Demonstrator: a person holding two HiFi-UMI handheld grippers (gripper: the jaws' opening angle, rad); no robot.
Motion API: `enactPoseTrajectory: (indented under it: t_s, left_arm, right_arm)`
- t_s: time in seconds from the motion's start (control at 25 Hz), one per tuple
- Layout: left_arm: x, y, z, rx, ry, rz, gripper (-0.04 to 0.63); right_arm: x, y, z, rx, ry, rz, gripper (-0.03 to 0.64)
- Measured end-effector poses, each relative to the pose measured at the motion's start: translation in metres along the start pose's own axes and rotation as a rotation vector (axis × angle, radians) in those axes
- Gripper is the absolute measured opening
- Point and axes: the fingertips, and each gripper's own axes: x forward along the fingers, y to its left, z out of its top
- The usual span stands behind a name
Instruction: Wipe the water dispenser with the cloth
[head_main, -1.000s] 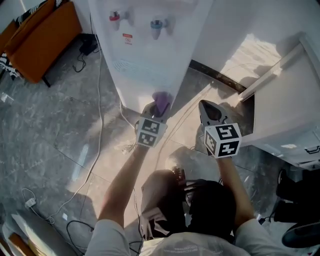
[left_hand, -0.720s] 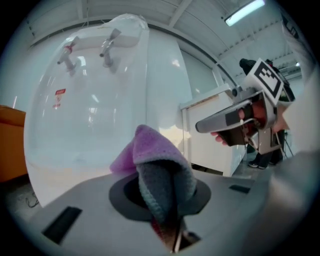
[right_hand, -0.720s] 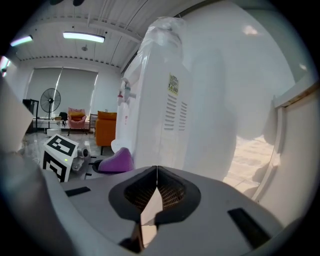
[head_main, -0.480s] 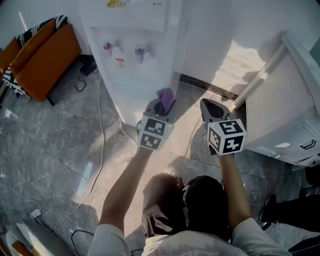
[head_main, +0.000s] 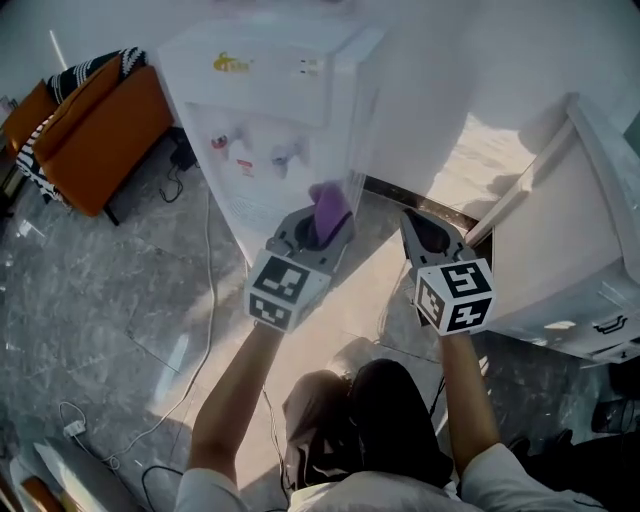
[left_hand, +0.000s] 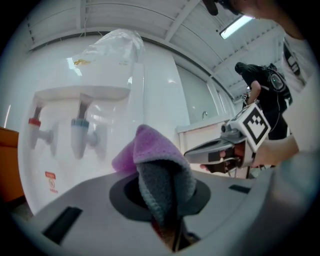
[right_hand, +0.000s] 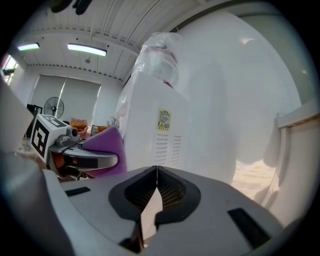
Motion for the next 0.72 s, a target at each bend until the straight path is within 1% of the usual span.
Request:
enactPoseTrajectory:
  t_s: [0.08, 0.2, 0.4, 0.48, 0.6, 0.64, 0.72]
  left_arm:
    - [-0.002, 0.001, 0.027, 0.009, -0.005, -0.020, 0.074]
    - [-0.006, 0.004, 0.066, 0.014, -0.002, -0.021, 0.074]
    - [-0.008, 0.020, 0.118, -0.033, 0.048, -0.022, 0.074]
    - [-0.010, 0.024, 0.133, -0.056, 0.064, 0.004, 0.074]
    - [-0.017, 0.022, 0.153, -0.116, 0.086, 0.048, 0.074]
    - [-0.019, 0.023, 0.161, -0.126, 0.096, 0.056, 0.074]
    - [-0.024, 0.029, 0.173, -0.116, 0.122, 0.067, 0.074]
  right_arm:
    - [0.002, -0.001, 0.023, -0.004, -0.017, 0.006, 0.014]
    - [0.003, -0.004, 0.058, -0.028, -0.027, 0.003, 0.014]
    - [0.001, -0.005, 0.130, -0.062, -0.038, 0.021, 0.015]
    - [-0.003, -0.001, 0.157, -0.086, -0.032, 0.041, 0.014]
    - [-0.016, 0.004, 0.186, -0.102, 0.000, 0.065, 0.015]
    - [-0.018, 0.005, 0.198, -0.103, 0.006, 0.070, 0.015]
    - [-0.022, 0.012, 0.222, -0.109, 0.014, 0.079, 0.015]
